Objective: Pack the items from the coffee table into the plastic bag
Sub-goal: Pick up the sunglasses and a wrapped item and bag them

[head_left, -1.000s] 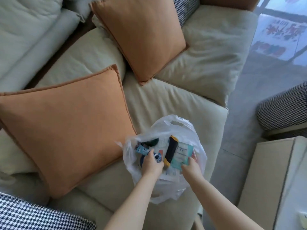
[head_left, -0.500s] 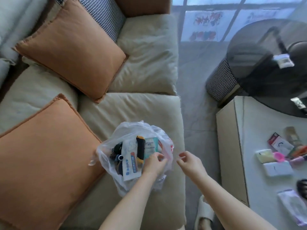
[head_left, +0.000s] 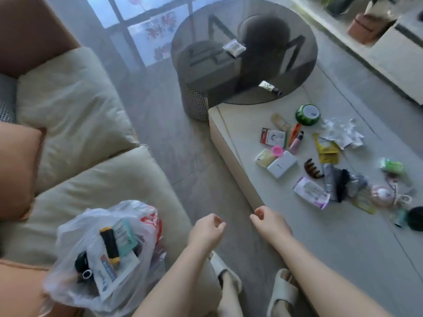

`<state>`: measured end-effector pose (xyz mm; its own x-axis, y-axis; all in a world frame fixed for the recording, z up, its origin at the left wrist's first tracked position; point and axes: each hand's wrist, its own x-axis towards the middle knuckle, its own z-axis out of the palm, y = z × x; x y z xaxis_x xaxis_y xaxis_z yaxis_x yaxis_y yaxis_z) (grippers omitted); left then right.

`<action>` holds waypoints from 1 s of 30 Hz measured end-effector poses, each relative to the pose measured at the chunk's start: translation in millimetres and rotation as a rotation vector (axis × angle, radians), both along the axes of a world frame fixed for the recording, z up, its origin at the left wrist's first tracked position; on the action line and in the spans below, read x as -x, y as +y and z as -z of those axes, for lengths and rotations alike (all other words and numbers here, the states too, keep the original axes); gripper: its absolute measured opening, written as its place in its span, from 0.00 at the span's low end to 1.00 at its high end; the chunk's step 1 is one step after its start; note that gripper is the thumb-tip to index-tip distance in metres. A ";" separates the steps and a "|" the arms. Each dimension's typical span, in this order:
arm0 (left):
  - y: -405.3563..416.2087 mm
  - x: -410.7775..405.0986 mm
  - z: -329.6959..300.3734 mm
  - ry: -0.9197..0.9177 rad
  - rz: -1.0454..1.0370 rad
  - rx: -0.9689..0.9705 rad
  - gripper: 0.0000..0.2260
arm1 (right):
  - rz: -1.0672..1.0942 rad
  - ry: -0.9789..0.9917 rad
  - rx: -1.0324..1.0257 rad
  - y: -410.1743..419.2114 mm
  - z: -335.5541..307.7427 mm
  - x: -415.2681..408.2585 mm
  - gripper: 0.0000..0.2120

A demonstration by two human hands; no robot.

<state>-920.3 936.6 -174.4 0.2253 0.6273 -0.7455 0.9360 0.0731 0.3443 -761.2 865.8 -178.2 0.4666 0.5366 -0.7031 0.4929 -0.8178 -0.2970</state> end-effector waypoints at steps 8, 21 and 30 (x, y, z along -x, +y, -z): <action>-76.5 -129.1 -4.1 -0.028 0.098 0.017 0.11 | 0.144 -0.008 0.019 -102.3 2.8 -111.6 0.14; -188.9 -311.2 32.4 -0.054 0.325 0.100 0.12 | 0.288 -0.083 0.063 -237.4 31.8 -280.3 0.15; -153.2 -380.4 85.1 0.025 0.454 0.030 0.12 | 0.426 -0.048 0.063 -237.1 82.1 -327.3 0.17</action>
